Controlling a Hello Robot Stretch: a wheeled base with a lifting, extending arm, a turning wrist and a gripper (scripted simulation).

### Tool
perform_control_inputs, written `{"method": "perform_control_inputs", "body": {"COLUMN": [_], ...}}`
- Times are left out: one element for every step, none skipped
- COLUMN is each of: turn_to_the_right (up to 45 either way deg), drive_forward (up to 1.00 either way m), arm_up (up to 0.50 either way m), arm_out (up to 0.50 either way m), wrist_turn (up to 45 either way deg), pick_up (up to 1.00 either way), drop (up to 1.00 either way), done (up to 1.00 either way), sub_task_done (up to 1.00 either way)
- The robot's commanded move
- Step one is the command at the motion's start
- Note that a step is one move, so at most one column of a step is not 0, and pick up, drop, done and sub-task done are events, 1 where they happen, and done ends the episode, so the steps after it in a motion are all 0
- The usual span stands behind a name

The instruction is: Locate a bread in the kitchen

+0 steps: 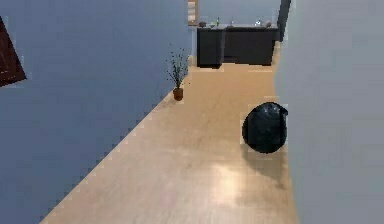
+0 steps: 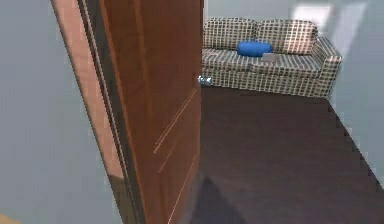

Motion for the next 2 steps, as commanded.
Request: {"method": "perform_control_inputs", "body": {"turn_to_the_right": [0.0,3.0], "drive_forward": [1.0,0.0], "arm_up": [0.0,0.0], "arm_out": [0.0,0.0], "wrist_turn": [0.0,0.0], "pick_up": [0.0,0.0], "drop": [0.0,0.0], "done": [0.0,0.0], "sub_task_done": [0.0,0.0]}}
